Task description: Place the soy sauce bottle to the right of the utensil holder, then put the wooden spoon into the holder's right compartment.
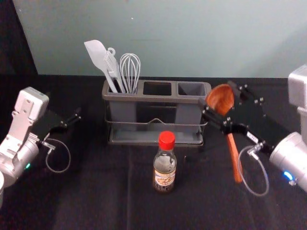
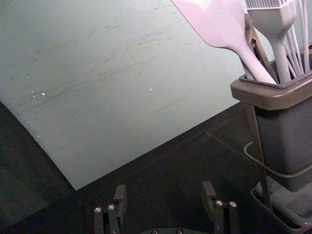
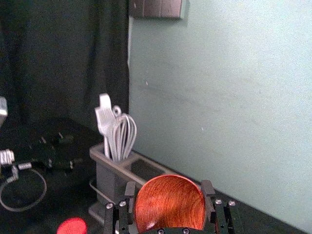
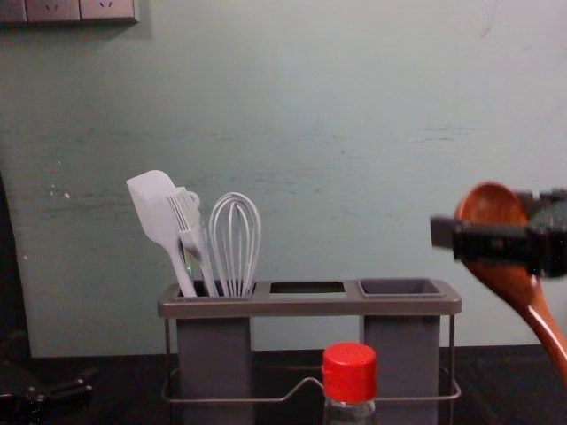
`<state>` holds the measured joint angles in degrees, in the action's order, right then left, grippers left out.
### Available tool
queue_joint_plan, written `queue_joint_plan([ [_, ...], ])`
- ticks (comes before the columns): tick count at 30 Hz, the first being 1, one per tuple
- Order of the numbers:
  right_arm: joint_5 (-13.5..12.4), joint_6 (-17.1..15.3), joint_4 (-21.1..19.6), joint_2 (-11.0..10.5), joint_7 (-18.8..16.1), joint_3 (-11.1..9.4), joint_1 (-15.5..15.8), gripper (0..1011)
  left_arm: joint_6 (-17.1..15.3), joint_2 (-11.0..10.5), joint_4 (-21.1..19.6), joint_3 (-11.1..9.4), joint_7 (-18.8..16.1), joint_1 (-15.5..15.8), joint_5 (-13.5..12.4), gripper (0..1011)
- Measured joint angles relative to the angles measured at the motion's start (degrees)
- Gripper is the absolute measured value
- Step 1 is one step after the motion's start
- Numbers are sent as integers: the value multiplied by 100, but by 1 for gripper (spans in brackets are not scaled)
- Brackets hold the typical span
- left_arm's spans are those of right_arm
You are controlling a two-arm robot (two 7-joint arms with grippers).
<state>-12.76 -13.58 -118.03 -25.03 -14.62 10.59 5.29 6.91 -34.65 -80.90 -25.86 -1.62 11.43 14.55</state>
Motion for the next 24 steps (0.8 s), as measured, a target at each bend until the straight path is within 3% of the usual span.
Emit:
queue_joint_plan([
  [6,-155,27,-64,41,-151,-7,-271,828,0,0,0,0,0,0,0,1005],
  [14,-200,-34,-1,165,-157,130,-822,828,0,0,0,0,0,0,0,1005],
  [24,-41,56,579,470,-74,450,-1663,828,0,0,0,0,0,0,0,1005],
])
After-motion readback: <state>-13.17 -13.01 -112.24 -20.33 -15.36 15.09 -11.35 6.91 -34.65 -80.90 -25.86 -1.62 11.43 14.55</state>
